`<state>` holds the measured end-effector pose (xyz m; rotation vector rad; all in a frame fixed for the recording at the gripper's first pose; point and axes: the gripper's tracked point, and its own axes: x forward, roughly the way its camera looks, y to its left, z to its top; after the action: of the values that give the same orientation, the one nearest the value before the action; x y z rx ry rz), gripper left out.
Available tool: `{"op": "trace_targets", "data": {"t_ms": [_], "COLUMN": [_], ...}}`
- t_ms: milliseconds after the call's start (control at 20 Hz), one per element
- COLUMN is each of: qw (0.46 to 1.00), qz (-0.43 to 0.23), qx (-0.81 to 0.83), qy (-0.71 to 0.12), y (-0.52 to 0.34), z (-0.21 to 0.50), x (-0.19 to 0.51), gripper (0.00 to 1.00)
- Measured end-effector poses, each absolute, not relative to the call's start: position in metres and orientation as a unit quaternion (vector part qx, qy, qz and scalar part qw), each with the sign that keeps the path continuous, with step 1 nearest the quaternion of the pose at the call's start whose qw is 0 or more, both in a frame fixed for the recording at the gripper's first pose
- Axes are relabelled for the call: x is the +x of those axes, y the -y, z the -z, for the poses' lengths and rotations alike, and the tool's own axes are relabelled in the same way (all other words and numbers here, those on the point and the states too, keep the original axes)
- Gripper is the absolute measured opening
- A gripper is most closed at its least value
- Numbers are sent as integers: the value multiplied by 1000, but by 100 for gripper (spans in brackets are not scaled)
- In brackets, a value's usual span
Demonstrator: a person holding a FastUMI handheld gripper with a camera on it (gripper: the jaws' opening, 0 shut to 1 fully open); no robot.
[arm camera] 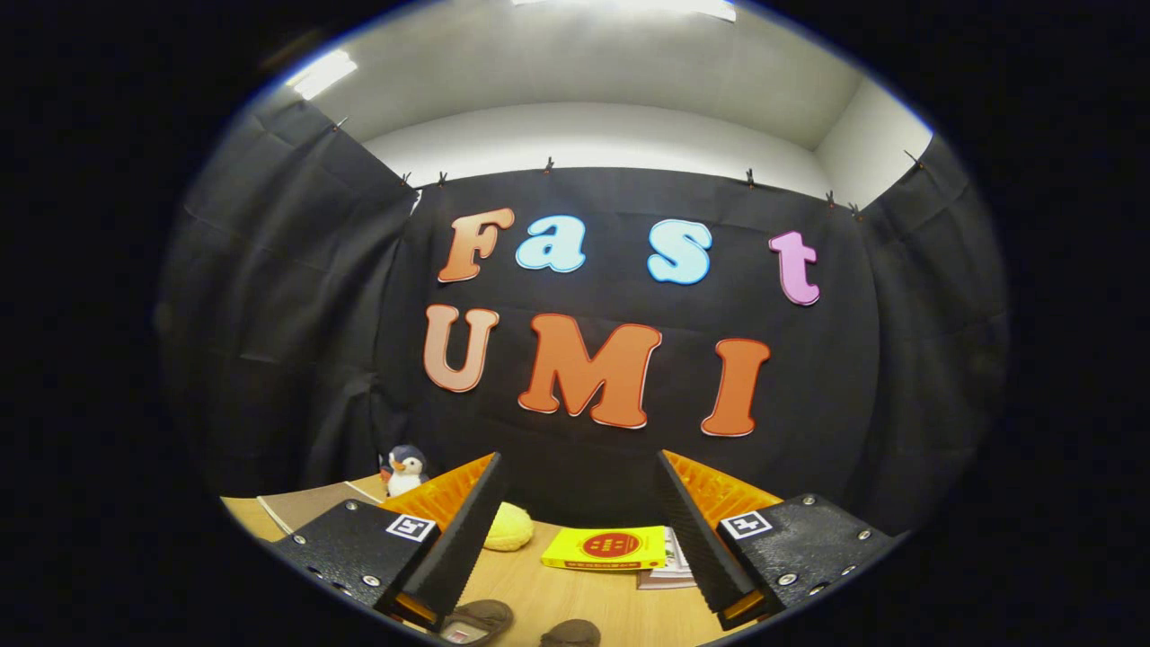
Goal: Open the storage box then place both shoes into the box .Put the left shoe in first, then the right shoe, with the right side of both shoes facing outward in a uniform manner.
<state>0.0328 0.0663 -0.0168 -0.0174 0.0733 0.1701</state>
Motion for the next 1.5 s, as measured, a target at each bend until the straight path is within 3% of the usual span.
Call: {"op": "trace_targets", "data": {"t_ms": [300,650,1150,1500], "qw": [969,902,761,652], "qz": [-181,-266,-360,-388], "qx": [69,150,274,387], "qy": [-151,-305,-466,-523], "y": [-136,-214,-297,-337], "z": [90,171,258,283], "x": [32,12,-31,-34], "gripper": [99,98,98,98]}}
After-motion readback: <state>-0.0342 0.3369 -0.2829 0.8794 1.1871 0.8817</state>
